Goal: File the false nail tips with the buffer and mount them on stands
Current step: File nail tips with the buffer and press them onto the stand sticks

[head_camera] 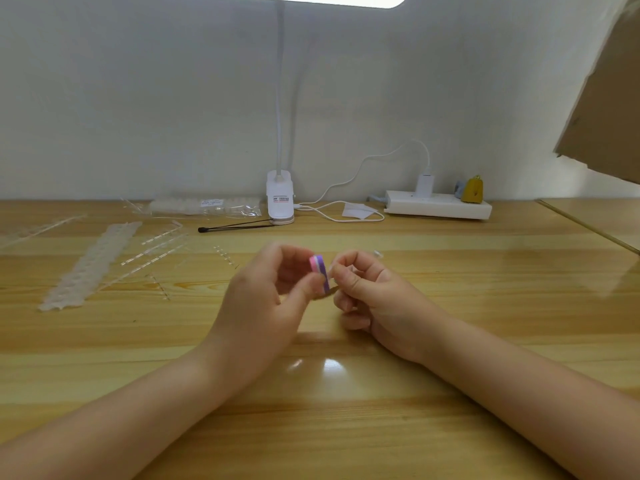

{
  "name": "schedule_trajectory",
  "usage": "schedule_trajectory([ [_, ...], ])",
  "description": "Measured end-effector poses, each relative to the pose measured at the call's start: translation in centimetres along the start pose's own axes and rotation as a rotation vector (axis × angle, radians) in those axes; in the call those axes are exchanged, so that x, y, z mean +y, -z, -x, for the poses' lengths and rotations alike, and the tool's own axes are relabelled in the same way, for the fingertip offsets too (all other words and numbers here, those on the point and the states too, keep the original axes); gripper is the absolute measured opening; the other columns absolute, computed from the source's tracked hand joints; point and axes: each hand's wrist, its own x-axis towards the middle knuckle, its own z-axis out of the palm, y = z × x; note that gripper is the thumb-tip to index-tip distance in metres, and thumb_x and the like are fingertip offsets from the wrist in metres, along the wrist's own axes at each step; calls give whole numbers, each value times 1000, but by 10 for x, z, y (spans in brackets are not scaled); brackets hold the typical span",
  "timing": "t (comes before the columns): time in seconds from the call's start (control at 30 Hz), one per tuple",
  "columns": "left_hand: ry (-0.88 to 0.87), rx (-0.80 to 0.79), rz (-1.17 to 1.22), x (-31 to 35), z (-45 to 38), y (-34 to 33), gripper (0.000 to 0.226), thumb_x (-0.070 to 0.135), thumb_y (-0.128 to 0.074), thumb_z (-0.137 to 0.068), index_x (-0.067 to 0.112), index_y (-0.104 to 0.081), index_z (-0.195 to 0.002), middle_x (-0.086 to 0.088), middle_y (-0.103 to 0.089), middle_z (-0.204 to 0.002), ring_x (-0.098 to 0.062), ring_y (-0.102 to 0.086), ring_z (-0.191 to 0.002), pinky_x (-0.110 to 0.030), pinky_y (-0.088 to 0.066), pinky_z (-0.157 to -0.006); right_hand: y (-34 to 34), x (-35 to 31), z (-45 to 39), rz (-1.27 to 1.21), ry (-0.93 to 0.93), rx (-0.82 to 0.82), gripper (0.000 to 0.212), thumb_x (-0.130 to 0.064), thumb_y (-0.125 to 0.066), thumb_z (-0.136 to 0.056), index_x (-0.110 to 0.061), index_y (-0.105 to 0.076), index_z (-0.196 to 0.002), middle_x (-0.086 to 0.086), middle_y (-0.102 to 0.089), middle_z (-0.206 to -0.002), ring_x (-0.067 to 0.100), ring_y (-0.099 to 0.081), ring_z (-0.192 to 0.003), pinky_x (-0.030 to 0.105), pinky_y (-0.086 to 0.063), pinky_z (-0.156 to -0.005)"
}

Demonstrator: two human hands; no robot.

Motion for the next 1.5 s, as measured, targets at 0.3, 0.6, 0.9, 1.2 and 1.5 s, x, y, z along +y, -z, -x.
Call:
schedule_trajectory([
  [0.3, 63, -28, 76, 1, 0, 1, 17, 11, -71, -83, 19, -60, -93, 5, -71, -82, -12, -69, -77, -35, -57, -72, 1, 1, 0, -15, -4, -9, 13, -24, -63, -77, -17, -54, -83, -5, -53, -69, 5, -44, -52, 15, -29, -40],
  [0.6, 284, -48, 352, 0, -1, -3, 14, 9, -65, -85, 10, -60, -99, -8, -72, -90, -19, -71, -85, -28, -58, -76, 1, -1, 0, 14, -4, -3, 13, -26, -63, -76, -18, -55, -83, -6, -54, -70, 4, -44, -53, 15, -29, -41],
  [0.9, 317, -138, 274, -2, -1, -4, 12, 6, -67, -85, 11, -62, -95, -6, -71, -84, -19, -71, -77, -30, -58, -71, 0, -1, 0, -3, -5, 27, 8, -21, -58, -85, -17, -52, -85, -8, -52, -63, 5, -42, -53, 15, -28, -40],
  [1.2, 391, 57, 296, -3, -8, 2, 10, 6, -64, -88, 6, -60, -97, -11, -69, -88, -19, -71, -77, -25, -58, -69, 2, 2, -2, -24, -5, 22, 14, -24, -64, -75, -18, -54, -82, 0, -50, -79, 5, -43, -51, 15, -27, -39],
  [1.5, 434, -128, 399, 0, -2, -3, 12, 1, -67, -84, 3, -62, -95, -8, -70, -80, -21, -71, -74, -27, -58, -68, 2, 0, -1, 1, 7, 22, 14, -24, -61, -78, -17, -52, -84, -9, -53, -62, 4, -43, -51, 15, -27, -40],
])
